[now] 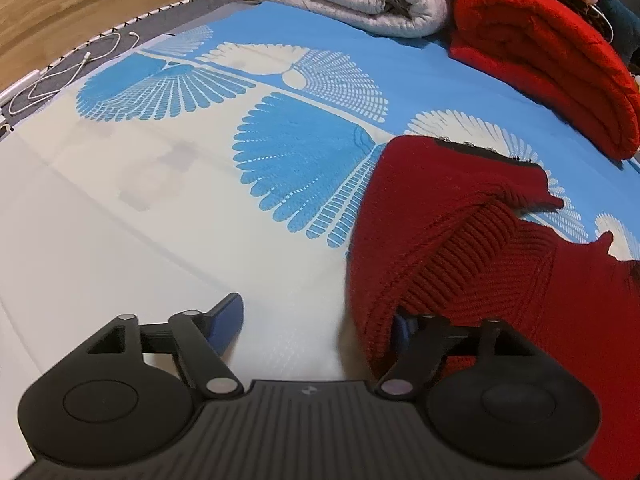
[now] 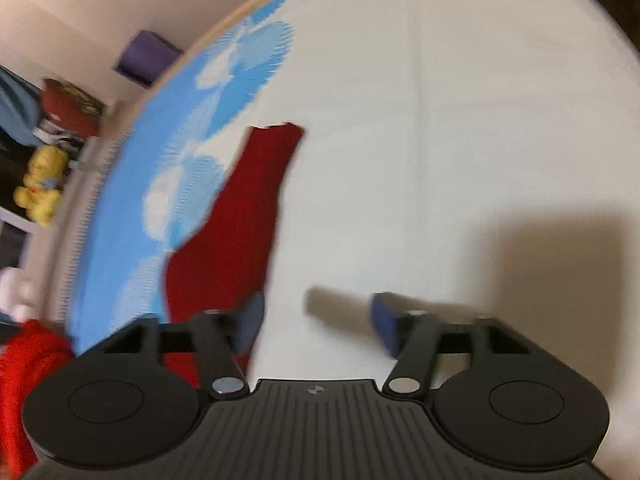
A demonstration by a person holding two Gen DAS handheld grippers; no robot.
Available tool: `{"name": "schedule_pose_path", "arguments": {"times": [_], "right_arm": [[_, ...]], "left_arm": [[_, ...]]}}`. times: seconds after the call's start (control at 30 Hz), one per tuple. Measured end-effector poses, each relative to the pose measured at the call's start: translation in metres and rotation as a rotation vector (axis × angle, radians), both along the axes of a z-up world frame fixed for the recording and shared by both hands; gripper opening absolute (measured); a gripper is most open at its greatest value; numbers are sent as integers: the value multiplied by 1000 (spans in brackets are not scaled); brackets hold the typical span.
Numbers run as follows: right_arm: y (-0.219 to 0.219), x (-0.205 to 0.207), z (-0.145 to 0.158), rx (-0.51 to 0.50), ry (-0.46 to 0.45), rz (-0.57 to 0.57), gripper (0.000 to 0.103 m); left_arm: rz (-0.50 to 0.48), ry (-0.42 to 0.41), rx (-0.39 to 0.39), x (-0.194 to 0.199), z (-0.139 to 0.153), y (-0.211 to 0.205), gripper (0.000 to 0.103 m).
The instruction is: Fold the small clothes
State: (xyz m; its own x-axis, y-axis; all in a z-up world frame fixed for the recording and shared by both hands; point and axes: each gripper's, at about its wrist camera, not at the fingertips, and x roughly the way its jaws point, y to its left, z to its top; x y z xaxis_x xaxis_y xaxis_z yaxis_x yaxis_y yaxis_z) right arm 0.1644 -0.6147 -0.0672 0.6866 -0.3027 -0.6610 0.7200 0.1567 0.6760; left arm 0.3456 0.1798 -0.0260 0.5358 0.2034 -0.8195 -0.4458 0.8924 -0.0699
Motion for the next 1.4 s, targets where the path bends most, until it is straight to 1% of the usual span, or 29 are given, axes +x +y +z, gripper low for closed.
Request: {"name": "schedule_pose_path", "arguments": {"times": [0.03,0.1,0.17,0.2,0.23,0.27,0.33,0.37,0.4,0.43,0.47,0.5,0.57,0.63,0.67,0.7,0.73,0.8,0.87,0.93,0.97,1.0,1.03,1.07,1.17,1.27,1.33,1.37,1.4], "right_arm": [[1,4,-2,-6,-12,16,72],[4,8,-6,-39,-12,27,72],[9,18,-1,-77,20,54,72],[15,23,4,-72,29,90,72],[18,27,9,-62,32,113,72],[27,32,19,-59,27,146,73],[45,32,39,-98,19,232,72],[56,32,52,-124,29,275,72],[70,33,65,-144,50,321,72],[84,25,74,-149,64,353,72],[95,21,82,-141,72,383,73],[109,15,88,-121,61,416,73],[131,1,94,-82,38,473,73],[156,-12,96,-56,42,530,73],[167,-17,96,-50,51,538,73],[176,-22,94,-43,61,540,73],[183,-26,91,-37,69,538,74],[197,-29,82,-23,99,525,74],[200,-24,69,-10,151,511,74],[199,-15,59,-19,194,506,74],[198,-11,55,-37,207,501,74],[196,-4,51,-64,231,499,74],[192,1,48,-85,250,503,74],[190,6,47,-102,259,505,73],[180,12,48,-145,278,498,73],[170,5,45,-125,275,483,73],[165,-2,44,-88,260,468,73],[162,-4,43,-74,255,460,73],[160,-5,43,-65,251,452,73]], "left_arm": [[7,-1,-1,0,0,1,84],[21,-4,-10,2,-1,5,85],[27,-2,-13,4,-1,6,85],[24,0,5,6,0,3,85],[13,2,34,7,2,0,85],[-9,1,85,9,6,-7,85],[-74,0,209,14,14,-23,87],[-110,-9,273,16,18,-31,91],[-141,-28,333,16,22,-39,96],[-165,-54,381,15,27,-47,103],[-183,-87,421,14,31,-54,103],[-204,-115,453,13,36,-61,103],[-260,-164,475,18,45,-75,103],[-321,-221,481,30,53,-88,103],[-341,-242,474,40,55,-95,103],[-396,-255,459,54,55,-105,103],[-459,-238,456,69,52,-114,103],[-572,-115,492,108,38,-134,103],[-583,-30,511,137,19,-142,103],[-557,37,484,160,1,-139,102],[-534,45,457,168,-4,-133,88],[-498,30,412,172,-6,-125,65],[-481,29,362,174,-8,-114,11],[-436,12,303,174,-5,-100,12],[-253,-123,166,158,27,-46,12],[-65,-202,-48,127,58,37,11],[108,-234,-190,94,63,103,12],[183,-233,-243,79,61,130,11],[274,-224,-311,59,51,161,11]]}}
